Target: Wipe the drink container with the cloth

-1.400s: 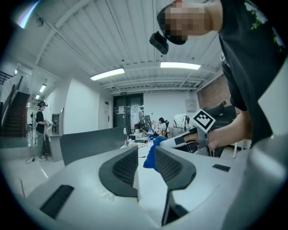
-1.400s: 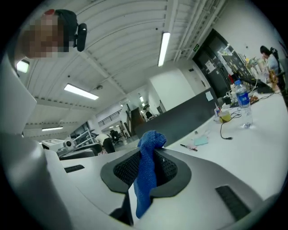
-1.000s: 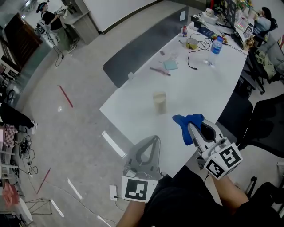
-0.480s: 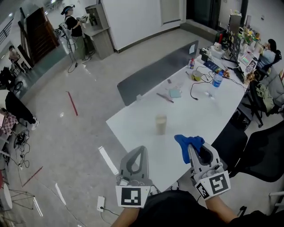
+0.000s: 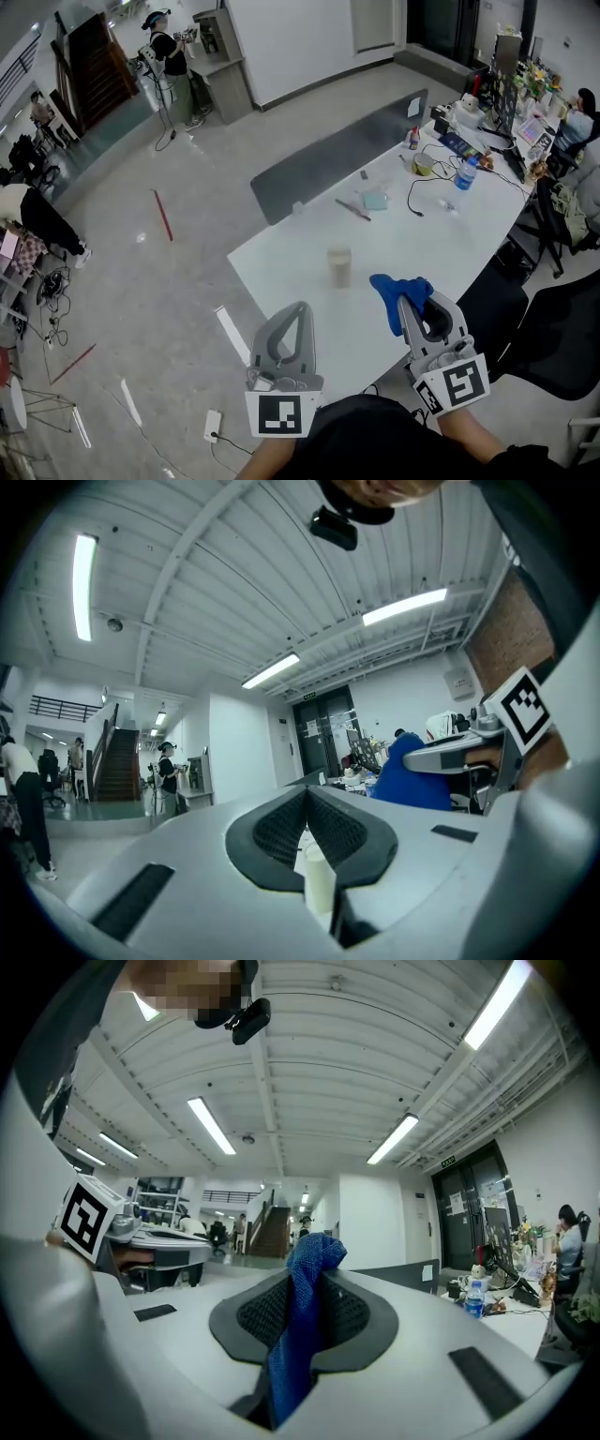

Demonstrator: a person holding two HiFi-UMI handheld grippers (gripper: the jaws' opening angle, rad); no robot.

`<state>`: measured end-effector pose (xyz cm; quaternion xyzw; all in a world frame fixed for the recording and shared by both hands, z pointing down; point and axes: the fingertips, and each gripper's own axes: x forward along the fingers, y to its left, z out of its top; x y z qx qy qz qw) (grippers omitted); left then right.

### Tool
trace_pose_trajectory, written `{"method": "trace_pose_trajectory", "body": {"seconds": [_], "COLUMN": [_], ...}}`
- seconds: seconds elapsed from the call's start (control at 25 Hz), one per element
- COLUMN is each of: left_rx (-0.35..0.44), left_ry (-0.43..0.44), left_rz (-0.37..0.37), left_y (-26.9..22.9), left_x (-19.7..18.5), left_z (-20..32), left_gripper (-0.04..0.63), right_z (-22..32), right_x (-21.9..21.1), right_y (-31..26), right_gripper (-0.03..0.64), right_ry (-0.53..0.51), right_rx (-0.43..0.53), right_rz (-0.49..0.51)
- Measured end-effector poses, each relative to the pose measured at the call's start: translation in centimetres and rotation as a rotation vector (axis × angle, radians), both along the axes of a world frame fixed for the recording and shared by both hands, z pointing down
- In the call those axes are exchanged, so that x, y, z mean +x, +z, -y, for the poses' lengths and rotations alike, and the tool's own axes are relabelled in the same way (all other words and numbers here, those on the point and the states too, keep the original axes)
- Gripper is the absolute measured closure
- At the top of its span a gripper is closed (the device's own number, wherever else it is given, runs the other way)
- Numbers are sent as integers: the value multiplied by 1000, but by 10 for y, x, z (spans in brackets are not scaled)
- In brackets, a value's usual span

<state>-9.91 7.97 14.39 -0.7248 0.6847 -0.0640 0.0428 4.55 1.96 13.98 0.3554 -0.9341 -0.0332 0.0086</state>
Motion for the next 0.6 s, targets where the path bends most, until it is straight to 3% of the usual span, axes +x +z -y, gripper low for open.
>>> {"method": "trace_pose_trajectory", "body": {"seconds": [0.6], "left_rx": [-6], "left_ry": [-5], "left_rz": [-1], "left_y": [5], "left_x": [13], "left_z": [0], "left_gripper": [592], "right_z": [2], "right_x": [-1], "right_y": [12], "right_gripper": [560], "right_ry": [-25], "right_rx": [-19], "right_rz": [-6]}}
